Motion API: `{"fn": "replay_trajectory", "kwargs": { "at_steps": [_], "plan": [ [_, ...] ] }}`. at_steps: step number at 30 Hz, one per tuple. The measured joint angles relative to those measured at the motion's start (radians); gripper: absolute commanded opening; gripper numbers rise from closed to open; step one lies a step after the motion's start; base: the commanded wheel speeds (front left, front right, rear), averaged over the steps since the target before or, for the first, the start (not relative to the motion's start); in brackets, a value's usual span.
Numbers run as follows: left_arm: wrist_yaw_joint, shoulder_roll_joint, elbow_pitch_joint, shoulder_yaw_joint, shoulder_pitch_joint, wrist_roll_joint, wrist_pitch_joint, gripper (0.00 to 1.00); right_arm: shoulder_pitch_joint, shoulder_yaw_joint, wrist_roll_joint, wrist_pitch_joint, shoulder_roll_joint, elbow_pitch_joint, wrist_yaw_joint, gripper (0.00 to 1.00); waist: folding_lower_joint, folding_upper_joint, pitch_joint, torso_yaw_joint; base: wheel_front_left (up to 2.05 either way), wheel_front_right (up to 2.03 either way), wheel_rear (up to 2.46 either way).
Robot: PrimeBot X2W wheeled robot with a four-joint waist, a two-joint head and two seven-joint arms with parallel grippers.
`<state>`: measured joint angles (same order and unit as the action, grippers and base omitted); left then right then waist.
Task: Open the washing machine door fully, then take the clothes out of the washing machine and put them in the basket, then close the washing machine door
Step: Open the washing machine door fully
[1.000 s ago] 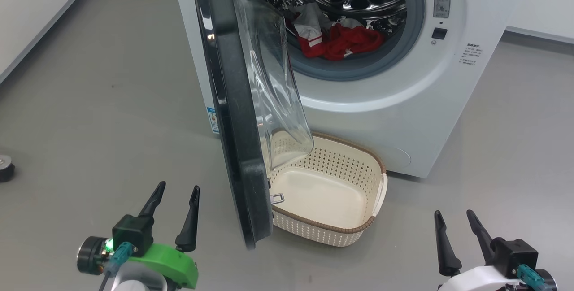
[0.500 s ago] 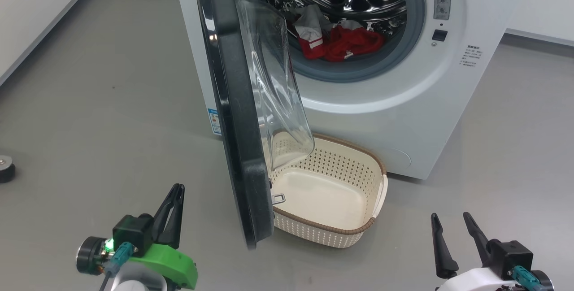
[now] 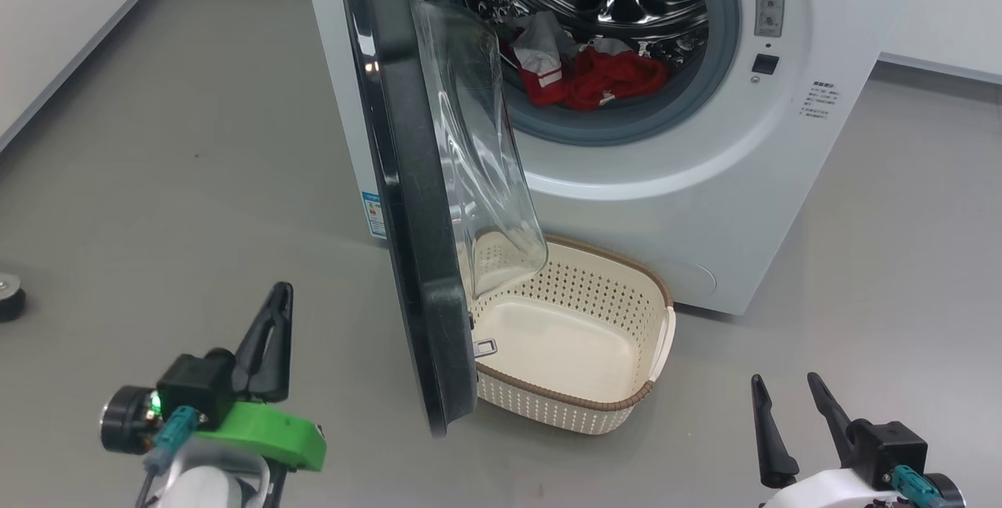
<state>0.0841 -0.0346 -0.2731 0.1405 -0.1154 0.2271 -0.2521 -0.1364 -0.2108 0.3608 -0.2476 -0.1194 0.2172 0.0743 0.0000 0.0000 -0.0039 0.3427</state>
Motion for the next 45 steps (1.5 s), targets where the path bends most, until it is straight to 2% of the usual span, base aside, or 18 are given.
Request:
{"fn": "replay_trajectory", "kwargs": {
  "at_steps": [5, 11, 15, 19, 26, 31, 37, 45],
  "plan": [
    [-0.019, 0.000, 0.144, -0.039, -0.044, -0.003, 0.000, 0.00, 0.000, -0.001, -0.005, 0.000, -0.001, 0.002, 0.000, 1.00, 0.0000, 0.0000, 0.001, -0.001, 0.00, 0.00, 0.00],
    [-0.018, 0.000, 0.363, -0.041, -0.138, -0.027, -0.006, 0.00, 0.000, 0.001, -0.010, 0.000, -0.007, 0.009, 0.000, 1.00, 0.0000, 0.0000, -0.006, 0.002, 0.00, 0.00, 0.00],
    [-0.010, 0.000, 0.474, 0.023, -0.169, -0.023, -0.006, 0.00, 0.000, 0.002, -0.012, 0.000, -0.009, 0.010, 0.000, 1.00, 0.0000, 0.0000, -0.011, 0.002, 0.00, 0.00, 0.00],
    [0.014, 0.000, 0.537, 0.137, -0.177, 0.006, -0.006, 0.00, 0.000, 0.001, -0.013, 0.000, -0.009, 0.010, 0.000, 1.00, 0.0000, 0.0000, -0.014, -0.002, 0.00, 0.00, 0.00],
    [0.036, -0.005, 0.532, 0.367, -0.127, 0.049, 0.004, 0.00, 0.000, 0.001, -0.013, 0.000, -0.007, 0.013, 0.000, 1.00, 0.0000, 0.0000, -0.017, -0.016, 0.00, 0.00, 0.00],
    [0.036, -0.011, 0.500, 0.474, -0.068, 0.082, 0.060, 0.00, 0.000, -0.001, -0.013, 0.000, -0.007, 0.015, 0.000, 1.00, 0.0000, 0.0000, -0.016, -0.025, 0.00, 0.00, 0.00],
    [0.036, -0.016, 0.433, 0.544, -0.014, 0.110, 0.132, 0.00, 0.000, -0.001, -0.013, 0.000, -0.007, 0.015, 0.000, 1.00, 0.0000, 0.0000, -0.010, -0.029, 0.00, 0.00, 0.00],
    [0.036, -0.052, 0.344, 0.537, 0.037, 0.123, 0.184, 0.00, 0.002, 0.002, -0.019, 0.000, -0.008, 0.014, -0.001, 1.00, 0.0000, 0.0000, 0.011, -0.033, 0.00, 0.00, 0.00]
  ]
}}
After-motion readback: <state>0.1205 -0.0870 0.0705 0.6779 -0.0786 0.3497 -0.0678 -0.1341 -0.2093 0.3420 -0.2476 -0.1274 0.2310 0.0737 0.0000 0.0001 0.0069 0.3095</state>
